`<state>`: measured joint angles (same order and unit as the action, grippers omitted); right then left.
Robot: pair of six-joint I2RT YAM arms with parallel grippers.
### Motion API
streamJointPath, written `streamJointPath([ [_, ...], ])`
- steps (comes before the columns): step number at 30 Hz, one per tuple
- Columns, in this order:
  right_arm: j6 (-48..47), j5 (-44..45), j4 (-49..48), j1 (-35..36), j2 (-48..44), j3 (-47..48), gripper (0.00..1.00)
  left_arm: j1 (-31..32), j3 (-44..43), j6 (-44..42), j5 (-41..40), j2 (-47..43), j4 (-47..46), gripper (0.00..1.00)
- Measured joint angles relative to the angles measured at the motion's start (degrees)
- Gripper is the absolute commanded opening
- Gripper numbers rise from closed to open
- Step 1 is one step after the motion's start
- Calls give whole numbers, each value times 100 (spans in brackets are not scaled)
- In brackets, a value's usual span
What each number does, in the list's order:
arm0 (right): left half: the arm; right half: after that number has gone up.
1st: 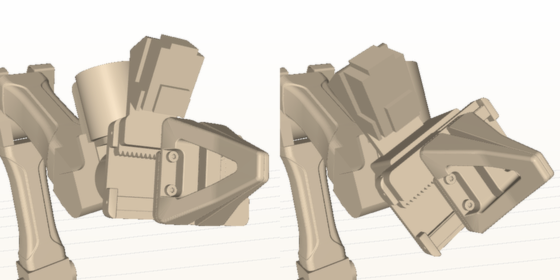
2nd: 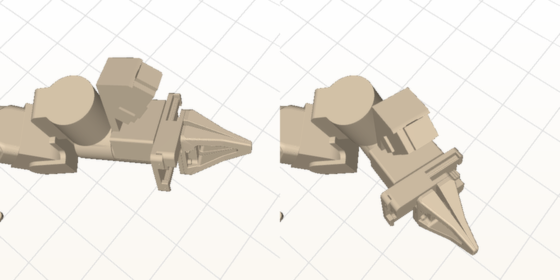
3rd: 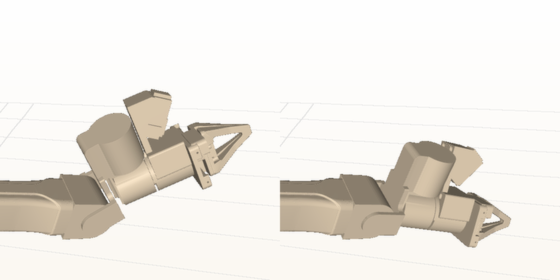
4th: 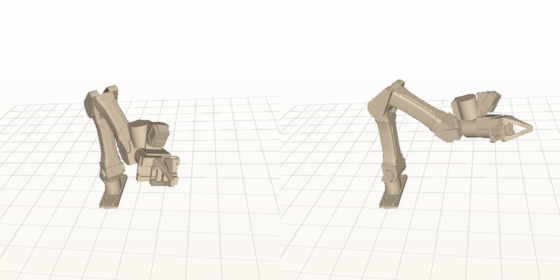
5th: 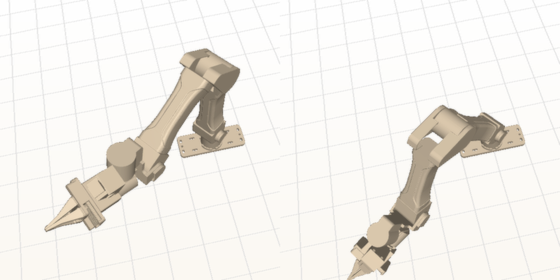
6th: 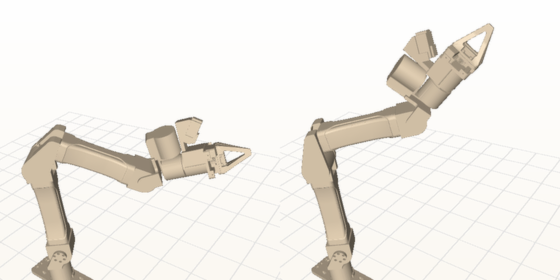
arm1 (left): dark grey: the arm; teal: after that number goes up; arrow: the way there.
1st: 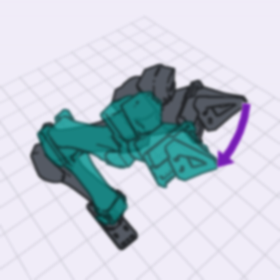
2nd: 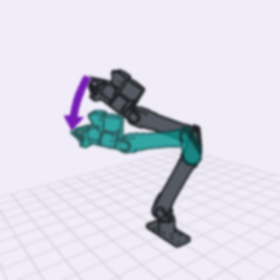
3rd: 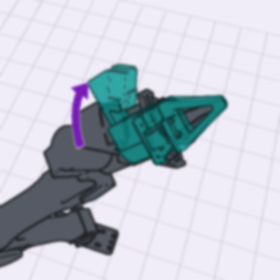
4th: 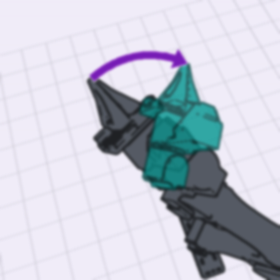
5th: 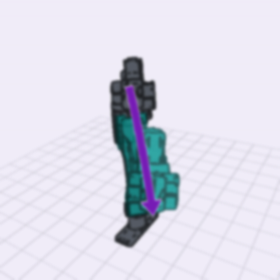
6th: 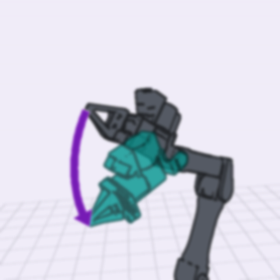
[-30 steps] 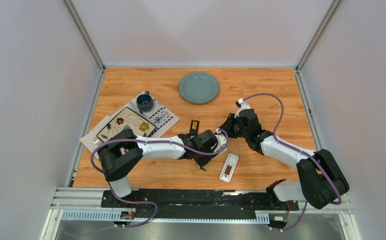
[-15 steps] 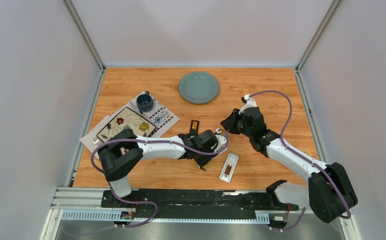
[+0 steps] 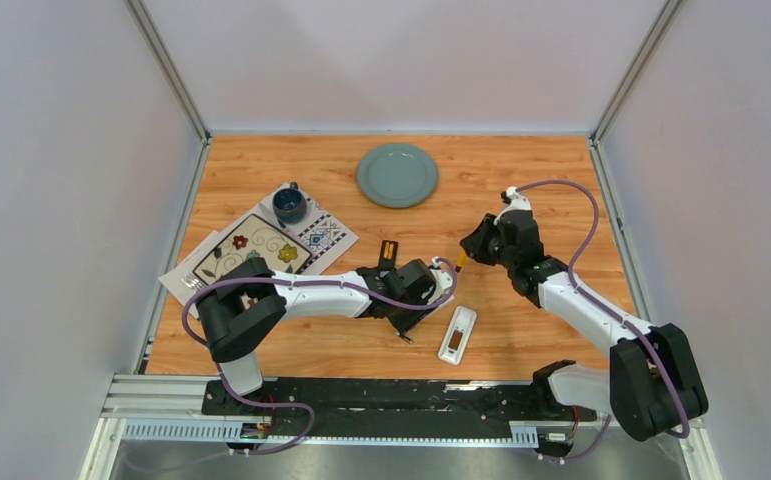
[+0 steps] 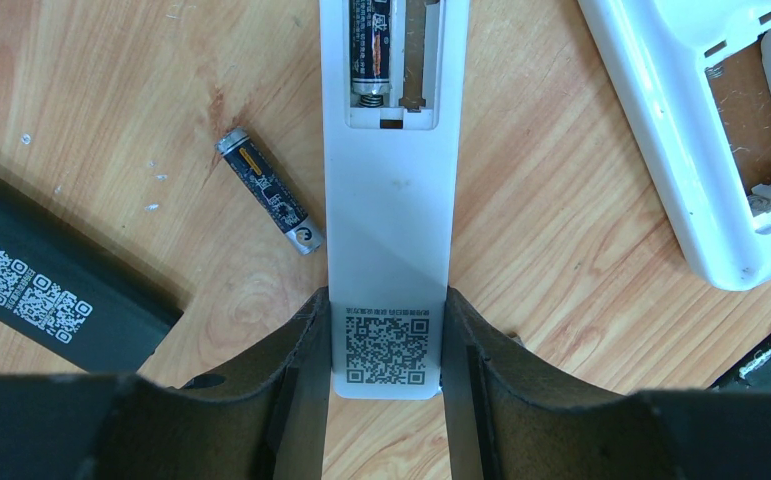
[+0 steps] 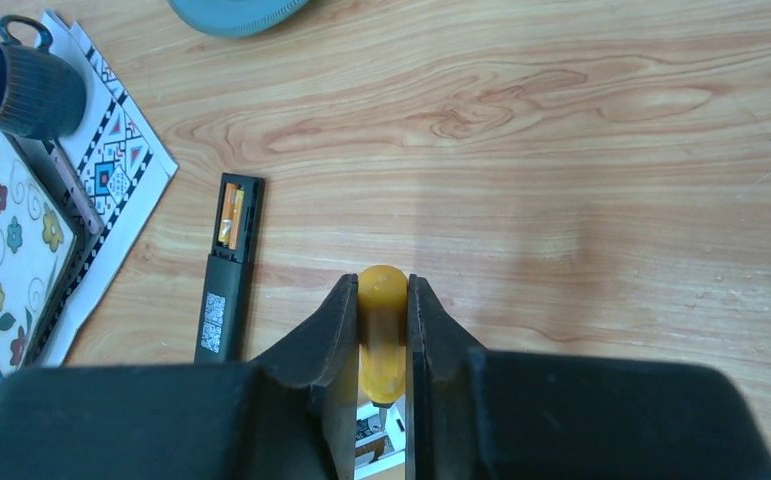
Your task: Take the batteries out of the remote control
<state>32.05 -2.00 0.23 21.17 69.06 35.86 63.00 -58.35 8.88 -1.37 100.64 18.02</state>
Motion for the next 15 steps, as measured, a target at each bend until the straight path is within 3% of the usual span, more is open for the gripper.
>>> streamJointPath([
  [15, 9, -195, -114, 2, 396, -2, 0, 0, 0, -2, 2, 2, 0, 0],
])
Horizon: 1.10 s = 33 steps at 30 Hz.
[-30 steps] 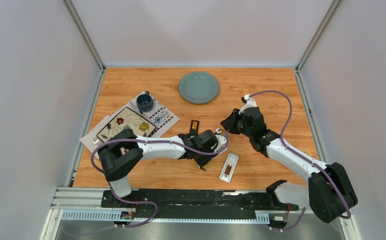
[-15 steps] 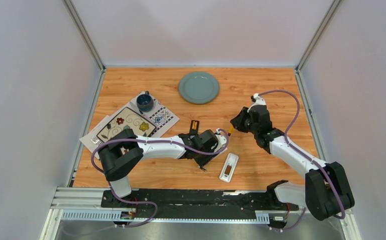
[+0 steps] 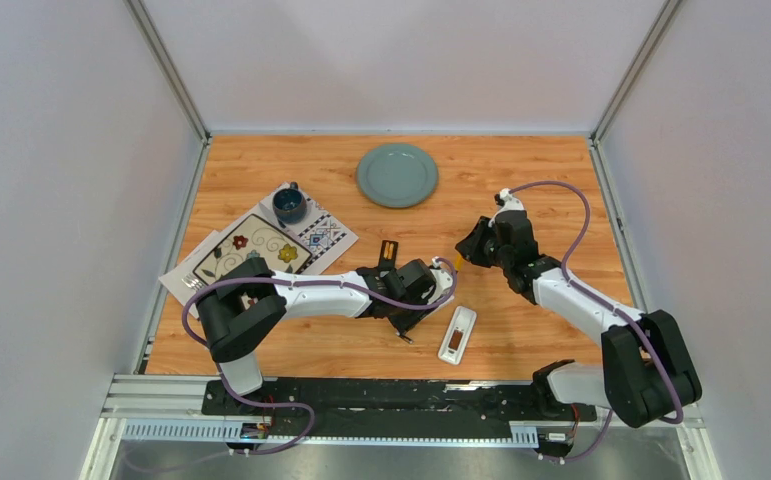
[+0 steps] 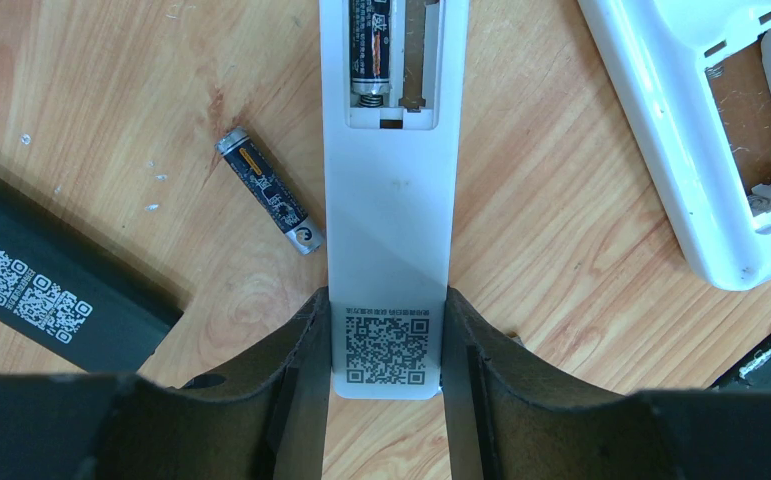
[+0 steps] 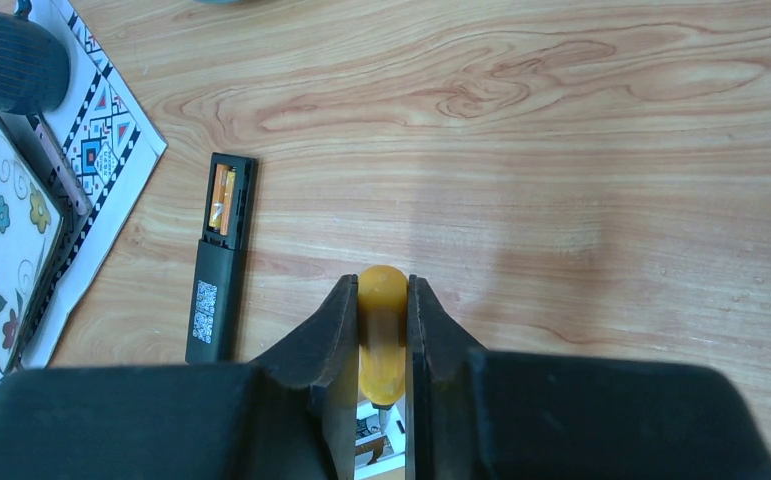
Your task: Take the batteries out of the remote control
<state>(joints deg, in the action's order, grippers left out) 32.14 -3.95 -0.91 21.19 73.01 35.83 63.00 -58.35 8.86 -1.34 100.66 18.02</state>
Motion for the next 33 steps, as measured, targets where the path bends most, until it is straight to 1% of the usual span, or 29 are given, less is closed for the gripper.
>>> streamJointPath([
  [17, 28, -87, -212, -4, 168, -13, 0, 0, 0, 2, 0, 0, 0, 0],
  [33, 428, -621, -1453, -166, 343, -501, 0, 0, 0, 11, 0, 2, 0, 0],
])
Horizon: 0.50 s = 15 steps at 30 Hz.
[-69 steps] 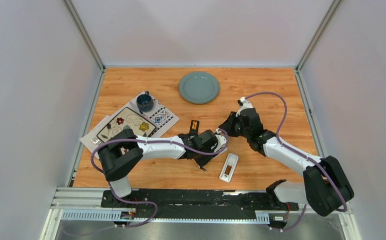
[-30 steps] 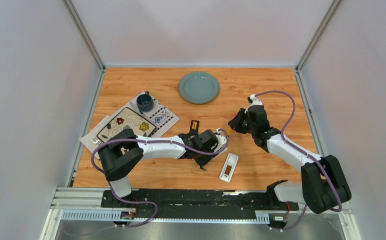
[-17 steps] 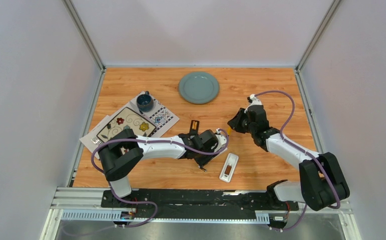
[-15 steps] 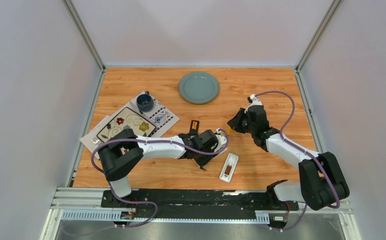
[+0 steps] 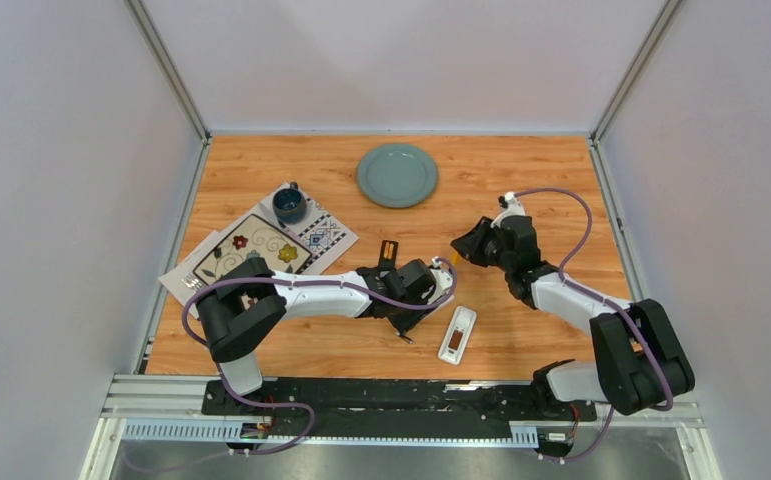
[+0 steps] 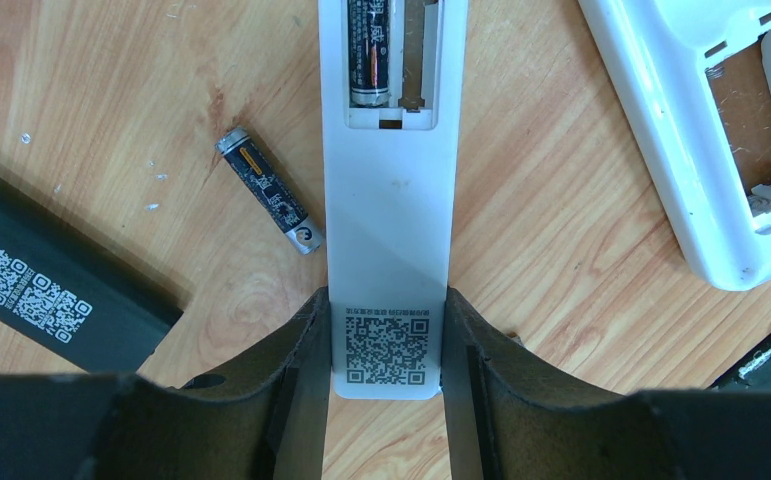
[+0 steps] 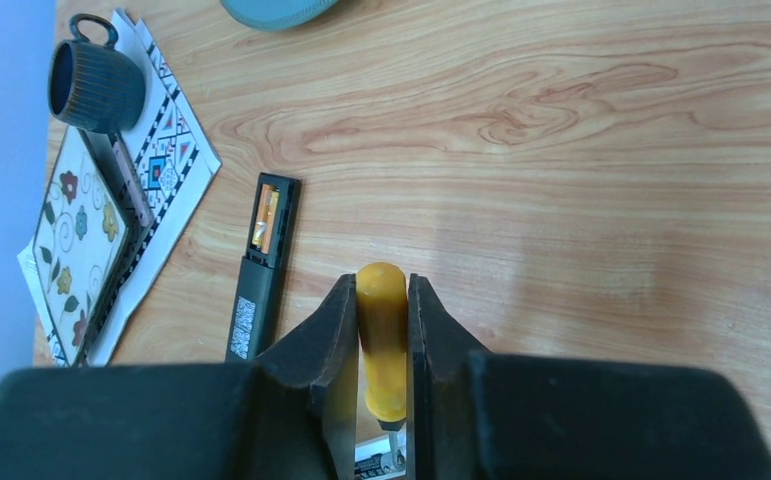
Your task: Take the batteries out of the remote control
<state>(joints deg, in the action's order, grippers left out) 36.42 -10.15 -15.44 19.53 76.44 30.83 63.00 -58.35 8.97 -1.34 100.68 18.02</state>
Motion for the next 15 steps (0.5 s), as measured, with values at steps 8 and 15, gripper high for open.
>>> streamJointPath([
  [8, 516, -586, -396, 39, -87, -7, 0, 0, 0, 4, 0, 0, -2, 0],
  [15, 820, -1139, -328, 166, -92, -94, 0, 0, 0, 7, 0, 0, -4, 0],
])
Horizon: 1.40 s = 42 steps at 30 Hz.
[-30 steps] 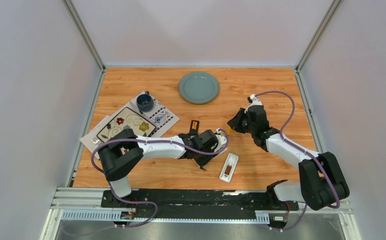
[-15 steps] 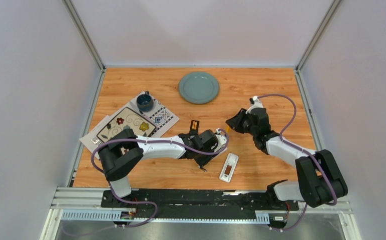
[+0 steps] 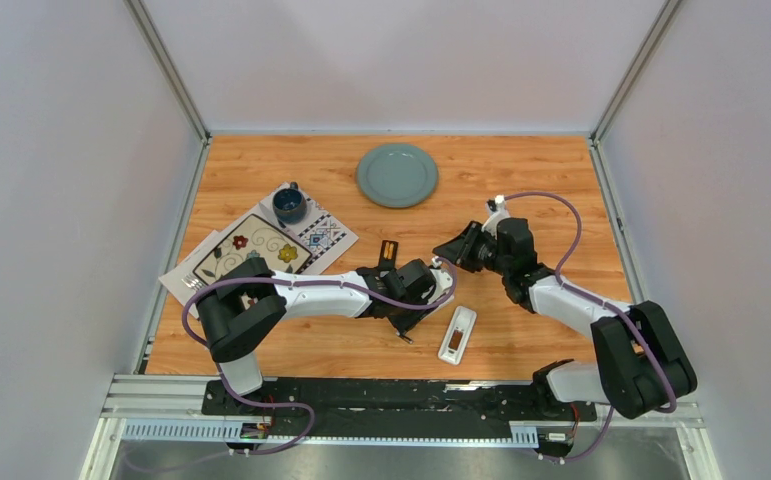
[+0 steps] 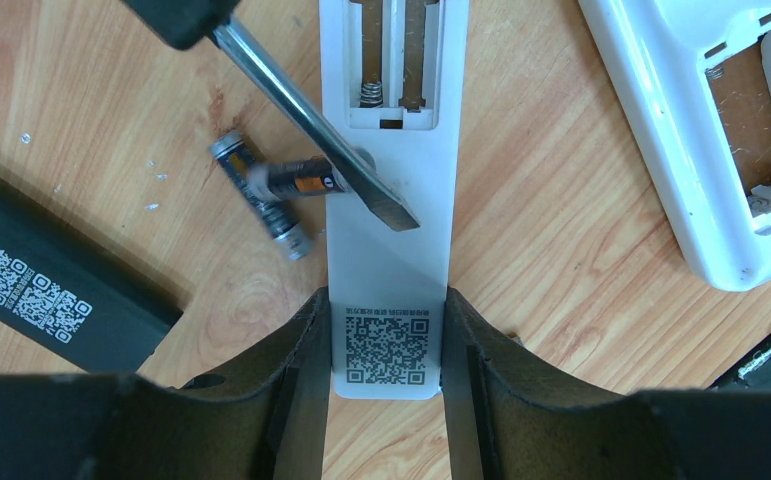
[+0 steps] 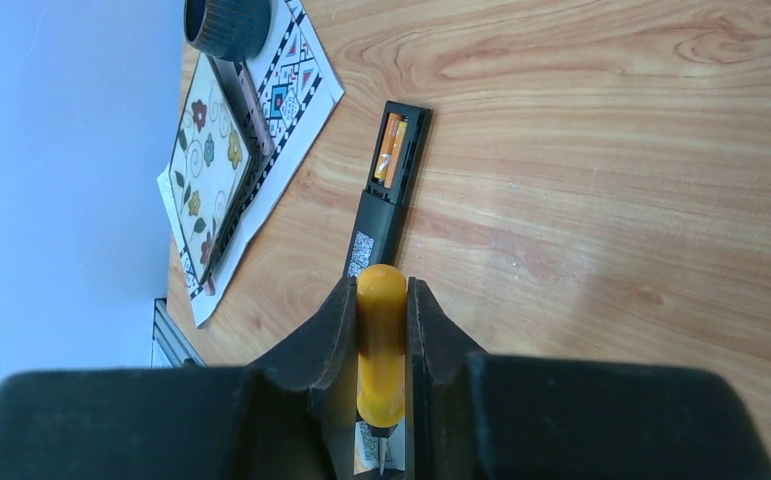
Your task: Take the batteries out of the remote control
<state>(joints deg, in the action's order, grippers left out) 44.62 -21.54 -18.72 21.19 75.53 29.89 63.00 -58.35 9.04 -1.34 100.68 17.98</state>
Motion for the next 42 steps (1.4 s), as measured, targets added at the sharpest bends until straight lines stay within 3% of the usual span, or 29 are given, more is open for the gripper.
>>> streamJointPath([
  [16, 11, 74, 527, -63, -140, 17, 0, -2, -13, 2, -2, -4, 20, 0],
  [26, -219, 210, 1303, -1123, -1351, 83, 0, -254, -48, 146, 435, -116, 83, 0],
  [35, -573, 186, 1939, -1711, -1950, 286, 0, -1021, -46, 378, 837, -1235, 13, 0],
  [42, -621, 76, 2065, -1716, -1919, 275, 0, -1620, 358, 608, 295, -2216, 24, 0],
])
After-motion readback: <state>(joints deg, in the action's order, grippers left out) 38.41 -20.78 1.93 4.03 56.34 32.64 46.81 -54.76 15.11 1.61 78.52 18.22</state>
